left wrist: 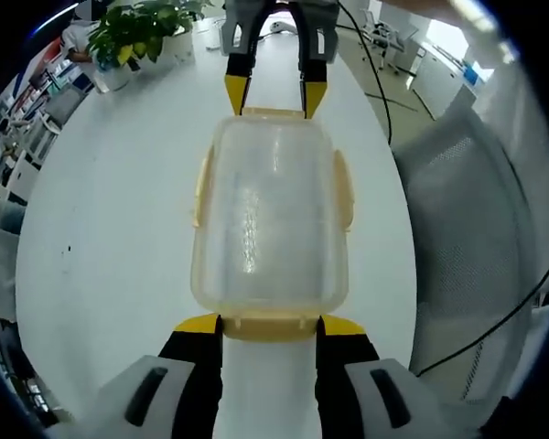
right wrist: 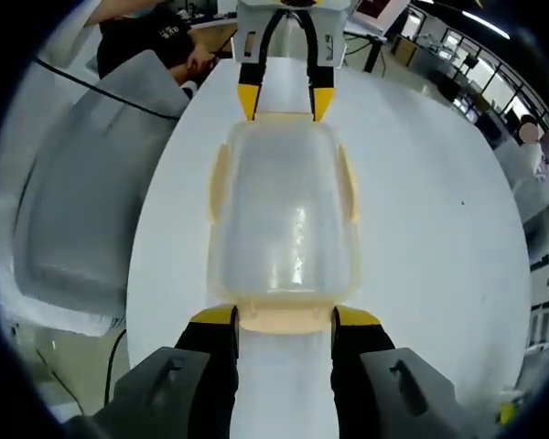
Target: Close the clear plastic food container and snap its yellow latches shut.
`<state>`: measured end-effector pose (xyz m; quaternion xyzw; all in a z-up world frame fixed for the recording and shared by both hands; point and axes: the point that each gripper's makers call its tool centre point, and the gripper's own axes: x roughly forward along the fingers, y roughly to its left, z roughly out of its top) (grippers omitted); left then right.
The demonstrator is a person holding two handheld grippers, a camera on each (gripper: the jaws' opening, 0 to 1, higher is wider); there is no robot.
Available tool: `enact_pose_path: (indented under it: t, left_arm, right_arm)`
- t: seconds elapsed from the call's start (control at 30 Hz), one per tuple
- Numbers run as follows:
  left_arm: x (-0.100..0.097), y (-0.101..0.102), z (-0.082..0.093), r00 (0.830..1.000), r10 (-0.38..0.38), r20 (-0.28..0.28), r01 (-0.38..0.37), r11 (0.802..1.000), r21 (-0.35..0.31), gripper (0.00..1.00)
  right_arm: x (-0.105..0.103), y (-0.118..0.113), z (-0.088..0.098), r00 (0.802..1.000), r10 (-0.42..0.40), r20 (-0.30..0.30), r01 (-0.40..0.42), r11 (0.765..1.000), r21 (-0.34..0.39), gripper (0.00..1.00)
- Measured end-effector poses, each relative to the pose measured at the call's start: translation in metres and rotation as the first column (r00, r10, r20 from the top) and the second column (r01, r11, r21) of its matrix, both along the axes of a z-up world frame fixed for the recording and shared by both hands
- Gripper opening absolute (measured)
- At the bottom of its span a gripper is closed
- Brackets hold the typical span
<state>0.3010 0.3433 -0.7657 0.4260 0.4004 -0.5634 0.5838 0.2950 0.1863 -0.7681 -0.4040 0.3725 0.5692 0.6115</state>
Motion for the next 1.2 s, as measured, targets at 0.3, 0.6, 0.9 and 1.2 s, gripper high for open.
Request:
enact_pose_path:
  t: [0.3,0.6,0.9,1.2]
  left_arm:
    - [0.001,-0.028,-0.004,1.0,-0.024,-0.005,0.024,1.0,0.013,0.33]
    - [-0.001,-0.046,-0.013,0.999,-0.038,-0.01,0.039,0.999,0.035,0.33]
    - [-0.005,-0.056,-0.016,0.999,-0.042,-0.027,0.043,0.998,0.037,0.33]
    - [-0.004,-0.052,-0.017,0.999,-0.043,-0.031,0.045,0.997,0.067,0.33]
  right_arm:
    - [-0.003,-0.03,-0.004,1.0,-0.02,-0.01,0.02,1.0,-0.011,0.35]
    - [-0.006,-0.047,-0.009,1.0,-0.018,-0.021,0.018,1.0,-0.017,0.35]
    - [-0.009,-0.058,-0.014,0.999,-0.018,-0.04,0.017,0.999,-0.032,0.36]
    - [-0.009,-0.053,-0.015,0.999,-0.014,-0.04,0.013,1.0,-0.024,0.36]
